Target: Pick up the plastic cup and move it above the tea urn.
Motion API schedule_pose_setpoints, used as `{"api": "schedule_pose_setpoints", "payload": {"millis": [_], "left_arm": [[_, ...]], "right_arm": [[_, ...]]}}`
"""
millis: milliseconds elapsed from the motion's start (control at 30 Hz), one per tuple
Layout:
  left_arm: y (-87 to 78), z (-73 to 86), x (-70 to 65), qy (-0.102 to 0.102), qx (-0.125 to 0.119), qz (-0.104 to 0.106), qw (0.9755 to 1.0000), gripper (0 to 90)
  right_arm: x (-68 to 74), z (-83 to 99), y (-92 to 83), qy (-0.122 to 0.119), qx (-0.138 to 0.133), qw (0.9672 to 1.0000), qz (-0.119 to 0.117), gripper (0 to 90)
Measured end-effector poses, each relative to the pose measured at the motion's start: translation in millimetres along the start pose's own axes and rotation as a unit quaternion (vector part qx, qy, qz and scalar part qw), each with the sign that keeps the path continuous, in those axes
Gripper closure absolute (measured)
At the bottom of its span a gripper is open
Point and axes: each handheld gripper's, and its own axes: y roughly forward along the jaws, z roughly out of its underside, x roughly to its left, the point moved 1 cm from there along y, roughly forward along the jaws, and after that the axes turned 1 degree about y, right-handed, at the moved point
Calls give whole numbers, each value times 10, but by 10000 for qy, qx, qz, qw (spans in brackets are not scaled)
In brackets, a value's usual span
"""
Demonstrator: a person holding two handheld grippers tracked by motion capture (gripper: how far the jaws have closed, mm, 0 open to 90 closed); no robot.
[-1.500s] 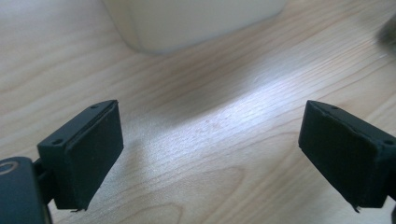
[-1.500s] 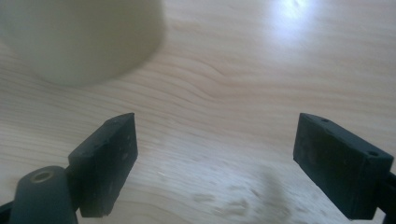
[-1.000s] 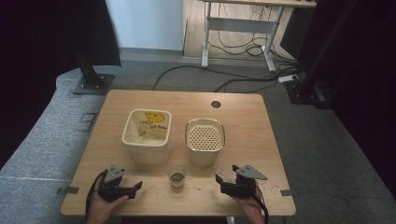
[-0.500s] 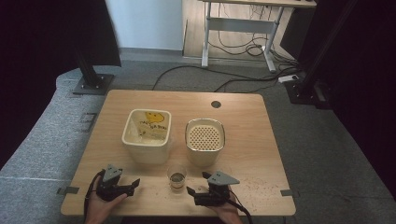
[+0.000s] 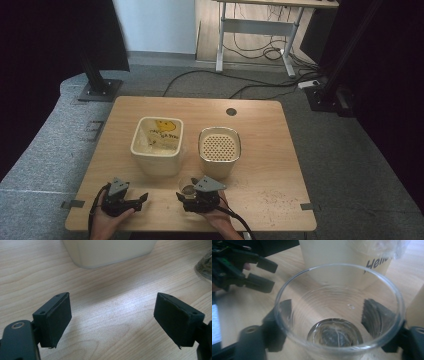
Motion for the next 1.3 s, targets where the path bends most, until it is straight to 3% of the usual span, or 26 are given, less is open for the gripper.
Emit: {"api": "schedule_pose_setpoints", "payload": {"millis": [133,200,467,600,733,800,1067,1200,1300], "left_arm": [[4,-6,8,-5,7,-31,10000,145],[-1,-3,9,-16,7,-29,10000,145],[31,3,14,-15,76,0,10000,147],[38,8,12,7,116,30,9999,149],[57,13,4,-22,153,73,9999,150],[60,12,-1,-16,168,91,9998,150],[78,18,13,-11,200,92,9998,149],[79,23,18,-25,201,95,9997,149],[84,23,16,-25,223,104,9997,149]], "right_arm": [[-18,3,-45,-26,2,10000,7,345],[-53,-2,-127,77,-112,9999,1,356],[-249,-264,-674,252,-681,9973,63,370],[-383,-465,-1014,318,-1066,9936,169,375],[-482,-581,-1170,360,-1193,9919,231,379],[-578,-703,-1284,322,-1244,9910,384,379],[-879,-970,-1367,390,-1240,9879,841,379],[-1141,-1119,-1333,379,-1222,9852,1138,378],[-1230,-1167,-1317,412,-1212,9846,1194,379]]}}
